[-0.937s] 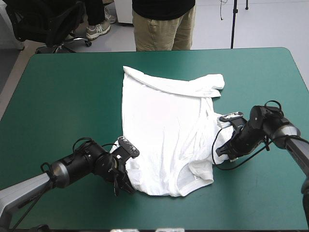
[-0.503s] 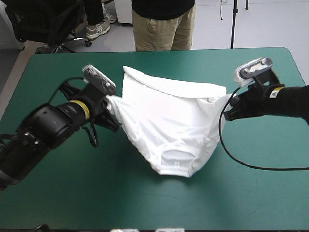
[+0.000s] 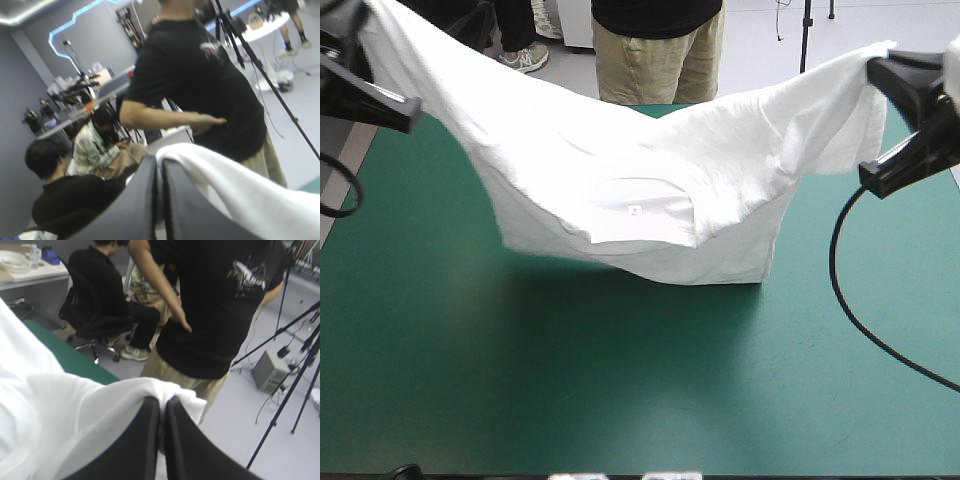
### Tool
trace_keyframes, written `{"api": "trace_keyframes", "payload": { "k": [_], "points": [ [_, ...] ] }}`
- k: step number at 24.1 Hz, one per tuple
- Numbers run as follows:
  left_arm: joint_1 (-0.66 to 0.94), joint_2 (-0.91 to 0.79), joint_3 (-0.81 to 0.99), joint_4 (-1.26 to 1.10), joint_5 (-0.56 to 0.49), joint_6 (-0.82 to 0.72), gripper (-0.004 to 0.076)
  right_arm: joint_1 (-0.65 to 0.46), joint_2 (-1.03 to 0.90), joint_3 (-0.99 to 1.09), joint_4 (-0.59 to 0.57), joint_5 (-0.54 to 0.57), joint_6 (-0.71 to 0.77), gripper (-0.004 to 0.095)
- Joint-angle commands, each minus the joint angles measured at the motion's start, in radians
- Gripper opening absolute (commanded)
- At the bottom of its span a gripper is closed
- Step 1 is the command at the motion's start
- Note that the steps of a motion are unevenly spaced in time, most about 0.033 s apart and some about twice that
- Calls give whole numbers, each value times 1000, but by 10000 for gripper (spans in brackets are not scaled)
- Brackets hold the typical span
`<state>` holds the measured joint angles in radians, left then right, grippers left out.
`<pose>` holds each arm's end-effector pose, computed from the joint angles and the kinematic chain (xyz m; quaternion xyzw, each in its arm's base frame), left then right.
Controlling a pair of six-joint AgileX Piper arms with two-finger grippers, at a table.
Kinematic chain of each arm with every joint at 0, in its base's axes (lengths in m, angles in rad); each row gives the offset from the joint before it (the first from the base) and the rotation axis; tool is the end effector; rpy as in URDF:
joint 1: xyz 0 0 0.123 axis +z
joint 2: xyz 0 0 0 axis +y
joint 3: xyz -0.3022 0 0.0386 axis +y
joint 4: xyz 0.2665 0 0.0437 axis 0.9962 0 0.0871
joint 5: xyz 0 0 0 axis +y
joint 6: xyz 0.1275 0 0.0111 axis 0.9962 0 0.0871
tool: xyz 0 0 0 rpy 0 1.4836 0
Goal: Fold the cloth
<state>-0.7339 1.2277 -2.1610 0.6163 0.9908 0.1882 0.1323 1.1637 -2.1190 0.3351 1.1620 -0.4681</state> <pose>0.1672 -0.0674 0.6748 0.2359 0.6239 0.1008 0.7382 0.1489 0.0588 0.6466 -0.2678 0.6892 0.0469 0.6716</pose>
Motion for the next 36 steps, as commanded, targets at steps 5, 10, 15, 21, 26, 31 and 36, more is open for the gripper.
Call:
{"api": "trace_keyframes", "payload": {
  "k": [5, 10, 15, 21, 26, 31, 36],
  "points": [
    [-4, 20, -248, 37, -115, 114, -17, 1, -13, -223, -89, -72, -15, -13],
    [-4, 33, -247, 44, -79, 127, -17, 1, -13, -325, -193, -64, 0, -13],
    [-3, 129, -26, 237, 166, -53, -17, 1, 105, -268, -295, 87, 86, -13],
    [285, 277, 406, 30, -247, -235, -17, 1, 324, 41, -335, 33, 91, -18],
    [418, 430, 429, -84, -506, -257, -17, -3, 560, 52, -320, -70, 93, -18],
    [455, 550, 429, -115, -644, -274, -17, -31, 735, 39, -272, -176, 102, -17],
    [464, 651, 429, -142, -689, -276, -17, -38, 884, -41, -241, -189, 100, -17]
  ]
}}
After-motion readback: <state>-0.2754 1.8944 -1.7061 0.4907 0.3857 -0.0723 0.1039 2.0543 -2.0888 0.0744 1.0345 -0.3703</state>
